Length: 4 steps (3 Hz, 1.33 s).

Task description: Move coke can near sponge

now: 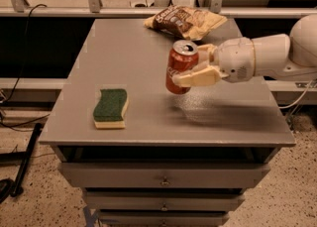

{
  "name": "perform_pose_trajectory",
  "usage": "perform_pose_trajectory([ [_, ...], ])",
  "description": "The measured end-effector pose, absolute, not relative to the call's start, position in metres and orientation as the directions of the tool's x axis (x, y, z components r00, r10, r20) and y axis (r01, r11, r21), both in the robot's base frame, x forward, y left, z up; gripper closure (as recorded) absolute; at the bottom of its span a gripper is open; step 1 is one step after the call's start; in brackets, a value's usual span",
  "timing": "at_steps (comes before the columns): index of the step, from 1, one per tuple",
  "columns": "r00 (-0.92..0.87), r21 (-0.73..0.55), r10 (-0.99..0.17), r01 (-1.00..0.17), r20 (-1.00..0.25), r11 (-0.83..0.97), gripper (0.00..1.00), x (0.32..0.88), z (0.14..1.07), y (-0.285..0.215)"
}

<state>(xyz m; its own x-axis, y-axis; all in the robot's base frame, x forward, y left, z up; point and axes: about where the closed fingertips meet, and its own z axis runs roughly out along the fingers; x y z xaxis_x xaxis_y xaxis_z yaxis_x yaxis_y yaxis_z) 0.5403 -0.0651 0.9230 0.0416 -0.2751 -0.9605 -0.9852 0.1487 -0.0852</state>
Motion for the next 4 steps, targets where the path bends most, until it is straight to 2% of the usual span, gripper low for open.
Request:
perform_pose_trajectory([
  [2, 0.067, -0.085, -0.298, -0.995, -0.952, 0.049, 1.00, 0.533, 0.891, -0.013],
  [3, 0.067, -0.075, -0.303, -0.997, -0.951, 0.014, 0.81, 0.530, 0.882, 0.003],
  [4, 0.068, -0.066, -0.288, -0.998, -0.955, -0.015, 0.50, 0.526, 0.881, 0.021],
])
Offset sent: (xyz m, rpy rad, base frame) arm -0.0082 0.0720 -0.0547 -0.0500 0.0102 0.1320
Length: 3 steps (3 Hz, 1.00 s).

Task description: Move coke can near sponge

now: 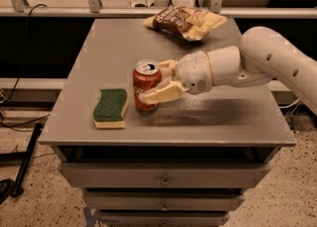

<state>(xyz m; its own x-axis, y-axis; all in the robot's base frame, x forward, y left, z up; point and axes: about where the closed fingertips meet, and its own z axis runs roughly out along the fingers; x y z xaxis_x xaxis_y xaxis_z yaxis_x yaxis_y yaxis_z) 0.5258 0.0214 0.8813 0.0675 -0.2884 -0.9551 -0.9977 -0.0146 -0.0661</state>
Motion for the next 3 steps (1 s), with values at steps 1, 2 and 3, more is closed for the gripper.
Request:
perform_pose_trajectory([
  [1, 0.072, -0.065, -0.273, -0.997, -0.959, -0.034, 0.27, 0.523, 0.884, 0.033],
  [2, 0.069, -0.058, -0.261, -0.997, -0.963, -0.051, 0.04, 0.521, 0.883, 0.044],
  [3, 0.066, -0.054, -0.256, -0.997, -0.964, -0.055, 0.00, 0.520, 0.883, 0.047],
])
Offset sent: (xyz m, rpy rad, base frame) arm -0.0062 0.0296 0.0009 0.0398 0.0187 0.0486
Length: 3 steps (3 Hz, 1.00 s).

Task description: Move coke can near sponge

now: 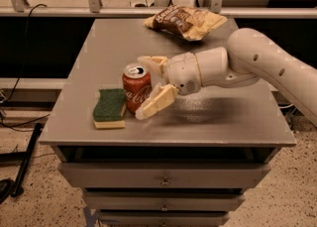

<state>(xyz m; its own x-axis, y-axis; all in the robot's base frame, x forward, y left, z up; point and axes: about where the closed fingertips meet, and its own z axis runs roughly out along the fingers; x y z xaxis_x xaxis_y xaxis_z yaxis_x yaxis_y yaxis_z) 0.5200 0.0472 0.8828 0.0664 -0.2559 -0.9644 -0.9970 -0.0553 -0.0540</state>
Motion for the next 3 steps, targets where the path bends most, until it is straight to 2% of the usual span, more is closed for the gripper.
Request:
perform_pose_trajectory([
  [1, 0.066, -0.053, -0.255, -0.997, -0.965, -0.055, 0.00, 0.520, 0.883, 0.048],
  [2, 0.066, -0.075, -0.261, -0.997, -0.963, 0.023, 0.00, 0.537, 0.891, 0.015],
  [3, 0.070, -0.122, -0.270, -0.976, -0.960, 0.179, 0.00, 0.567, 0.910, -0.052],
])
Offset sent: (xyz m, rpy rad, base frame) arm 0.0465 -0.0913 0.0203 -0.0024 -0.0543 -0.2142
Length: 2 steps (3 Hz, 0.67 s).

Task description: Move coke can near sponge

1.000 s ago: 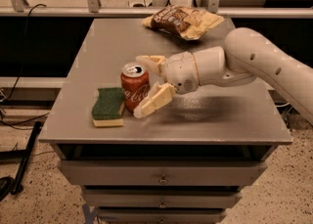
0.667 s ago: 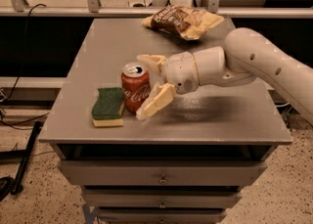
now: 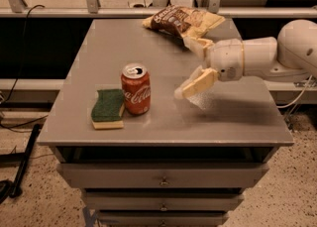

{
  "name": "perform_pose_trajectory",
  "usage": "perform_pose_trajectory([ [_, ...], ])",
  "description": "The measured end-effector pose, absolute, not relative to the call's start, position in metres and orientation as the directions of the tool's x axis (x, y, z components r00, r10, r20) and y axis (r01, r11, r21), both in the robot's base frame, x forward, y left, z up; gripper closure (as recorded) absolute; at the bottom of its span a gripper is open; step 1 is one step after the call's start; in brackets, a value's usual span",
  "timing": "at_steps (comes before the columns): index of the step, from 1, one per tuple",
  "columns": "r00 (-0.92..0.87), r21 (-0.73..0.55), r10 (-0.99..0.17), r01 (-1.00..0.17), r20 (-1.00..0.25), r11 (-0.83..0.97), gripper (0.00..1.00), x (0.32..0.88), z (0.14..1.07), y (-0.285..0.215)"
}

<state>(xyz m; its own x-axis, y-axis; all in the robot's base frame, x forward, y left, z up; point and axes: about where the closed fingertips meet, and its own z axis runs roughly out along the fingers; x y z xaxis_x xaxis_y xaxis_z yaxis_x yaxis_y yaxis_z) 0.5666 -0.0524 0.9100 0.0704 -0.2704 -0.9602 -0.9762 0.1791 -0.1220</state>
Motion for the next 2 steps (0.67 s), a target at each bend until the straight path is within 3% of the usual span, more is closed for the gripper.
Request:
perform_pose_trajectory([
  [1, 0.077, -0.167, -0.260, -0.924, -0.962, 0.344, 0.00, 0.5849, 0.9323, -0.1238],
  [2, 0.080, -0.174, -0.261, -0.916, -0.962, 0.363, 0.00, 0.5860, 0.9361, -0.1330],
])
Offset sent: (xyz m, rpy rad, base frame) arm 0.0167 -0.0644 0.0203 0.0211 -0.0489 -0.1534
